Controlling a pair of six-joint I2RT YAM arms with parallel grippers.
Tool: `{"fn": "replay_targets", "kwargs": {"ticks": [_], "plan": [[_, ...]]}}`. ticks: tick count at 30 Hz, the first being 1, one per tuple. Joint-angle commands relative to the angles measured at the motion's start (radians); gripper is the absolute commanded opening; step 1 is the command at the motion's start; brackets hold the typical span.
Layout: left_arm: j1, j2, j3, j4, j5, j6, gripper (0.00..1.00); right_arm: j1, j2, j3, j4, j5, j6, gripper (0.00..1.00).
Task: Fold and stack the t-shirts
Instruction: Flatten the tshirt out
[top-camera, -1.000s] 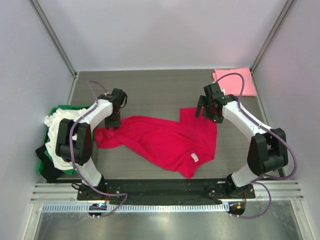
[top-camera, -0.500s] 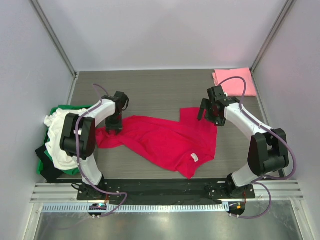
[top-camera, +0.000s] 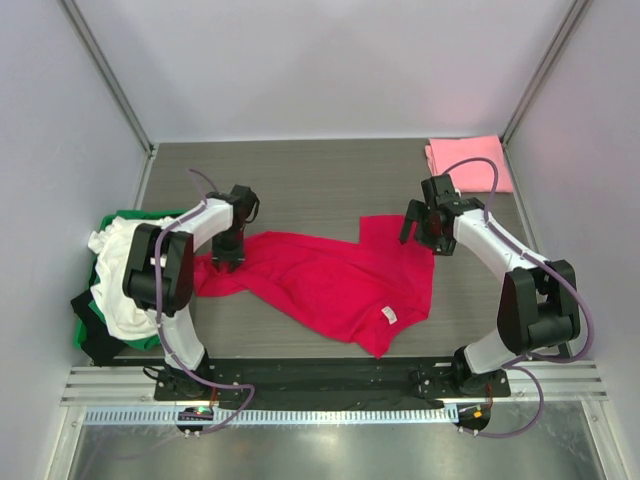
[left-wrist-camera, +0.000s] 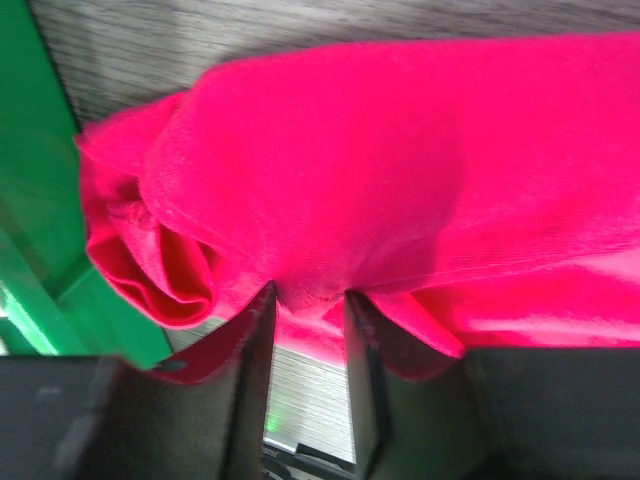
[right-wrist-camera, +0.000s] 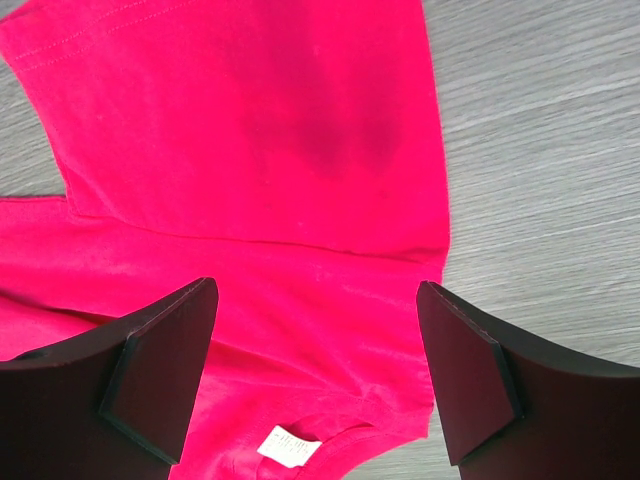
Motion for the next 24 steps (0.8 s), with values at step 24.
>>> {"fn": "replay_targets", "kwargs": {"ticks": [24], "plan": [[-0.003, -0.176, -0.001, 0.037, -0.061, -0.023, 0.00, -0.069, -0.005, 0.071, 0.029, -0.086, -0.020, 0.86]]}}
